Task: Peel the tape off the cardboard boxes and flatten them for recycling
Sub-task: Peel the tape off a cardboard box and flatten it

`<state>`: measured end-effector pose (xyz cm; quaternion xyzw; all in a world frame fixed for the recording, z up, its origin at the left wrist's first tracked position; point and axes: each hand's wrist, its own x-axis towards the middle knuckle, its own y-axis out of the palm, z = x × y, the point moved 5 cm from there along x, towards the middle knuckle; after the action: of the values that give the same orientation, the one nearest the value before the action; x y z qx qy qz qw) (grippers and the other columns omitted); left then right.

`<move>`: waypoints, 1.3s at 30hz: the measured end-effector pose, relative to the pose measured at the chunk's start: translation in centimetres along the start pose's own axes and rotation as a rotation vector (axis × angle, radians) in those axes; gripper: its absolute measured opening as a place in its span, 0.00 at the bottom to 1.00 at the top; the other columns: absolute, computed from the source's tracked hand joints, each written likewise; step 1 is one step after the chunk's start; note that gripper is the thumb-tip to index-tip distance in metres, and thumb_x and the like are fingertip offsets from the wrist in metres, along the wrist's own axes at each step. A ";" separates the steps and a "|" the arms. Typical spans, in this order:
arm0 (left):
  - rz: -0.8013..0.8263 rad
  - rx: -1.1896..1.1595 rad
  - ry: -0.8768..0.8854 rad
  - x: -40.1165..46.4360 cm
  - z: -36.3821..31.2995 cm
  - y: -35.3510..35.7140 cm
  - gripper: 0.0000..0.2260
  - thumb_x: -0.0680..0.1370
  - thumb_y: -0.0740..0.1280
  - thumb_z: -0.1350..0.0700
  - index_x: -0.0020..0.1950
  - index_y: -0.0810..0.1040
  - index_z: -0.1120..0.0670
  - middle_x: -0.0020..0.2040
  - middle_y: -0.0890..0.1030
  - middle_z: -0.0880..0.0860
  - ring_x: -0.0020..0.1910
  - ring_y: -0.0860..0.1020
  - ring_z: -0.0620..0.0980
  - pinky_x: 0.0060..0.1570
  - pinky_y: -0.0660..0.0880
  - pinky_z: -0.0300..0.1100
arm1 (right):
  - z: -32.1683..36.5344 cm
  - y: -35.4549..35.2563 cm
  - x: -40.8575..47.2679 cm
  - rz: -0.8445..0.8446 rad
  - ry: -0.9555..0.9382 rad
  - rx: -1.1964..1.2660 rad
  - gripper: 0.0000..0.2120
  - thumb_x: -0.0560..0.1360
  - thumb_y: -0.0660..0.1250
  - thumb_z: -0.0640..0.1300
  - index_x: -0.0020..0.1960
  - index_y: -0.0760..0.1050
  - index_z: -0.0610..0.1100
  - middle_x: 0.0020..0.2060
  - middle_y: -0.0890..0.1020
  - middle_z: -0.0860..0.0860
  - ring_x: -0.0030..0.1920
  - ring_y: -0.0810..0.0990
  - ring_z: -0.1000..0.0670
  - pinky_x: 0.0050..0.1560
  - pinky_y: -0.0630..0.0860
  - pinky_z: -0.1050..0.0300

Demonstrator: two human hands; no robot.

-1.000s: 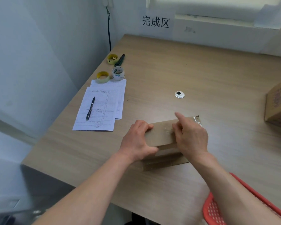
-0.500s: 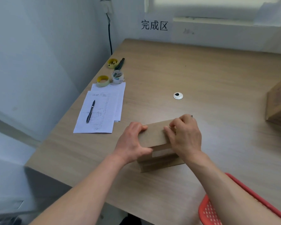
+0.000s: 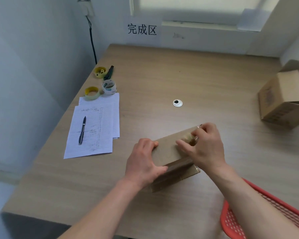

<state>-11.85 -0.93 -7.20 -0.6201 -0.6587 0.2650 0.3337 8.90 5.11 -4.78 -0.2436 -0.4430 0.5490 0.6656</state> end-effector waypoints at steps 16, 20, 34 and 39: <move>0.057 0.053 0.067 0.4 0.8 -1.2 0.32 0.61 0.78 0.41 0.60 0.73 0.51 0.55 0.71 0.45 0.53 0.72 0.46 0.47 0.75 0.42 | -2.2 -2.2 0.4 -0.226 0.226 0.236 0.13 0.76 0.70 0.38 0.60 0.77 0.44 0.49 0.80 0.50 0.46 0.81 0.47 0.48 0.78 0.47; 0.063 0.061 0.059 0.5 0.4 -1.1 0.32 0.61 0.78 0.41 0.60 0.73 0.51 0.55 0.71 0.46 0.53 0.72 0.47 0.47 0.75 0.43 | -1.1 -1.4 0.1 -0.189 0.053 0.177 0.11 0.72 0.73 0.46 0.51 0.84 0.40 0.53 0.80 0.46 0.54 0.78 0.44 0.56 0.72 0.58; 0.119 0.127 0.018 0.8 0.3 -1.1 0.33 0.59 0.75 0.40 0.60 0.74 0.51 0.55 0.72 0.46 0.53 0.73 0.48 0.51 0.74 0.44 | -6.3 -1.2 0.6 -0.103 0.571 0.561 0.06 0.80 0.65 0.44 0.56 0.71 0.47 0.35 0.82 0.52 0.42 0.83 0.45 0.46 0.75 0.51; 0.209 0.373 0.043 2.3 -2.9 -0.4 0.30 0.62 0.75 0.41 0.57 0.69 0.49 0.54 0.72 0.47 0.53 0.71 0.52 0.53 0.69 0.46 | -5.5 -1.7 0.8 -0.001 0.387 0.397 0.15 0.83 0.60 0.52 0.48 0.77 0.41 0.38 0.81 0.49 0.45 0.79 0.43 0.44 0.70 0.51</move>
<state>-9.88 1.09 -4.83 -0.6179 -0.5232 0.4023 0.4273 14.55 6.23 -5.82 -0.2087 -0.1914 0.5677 0.7730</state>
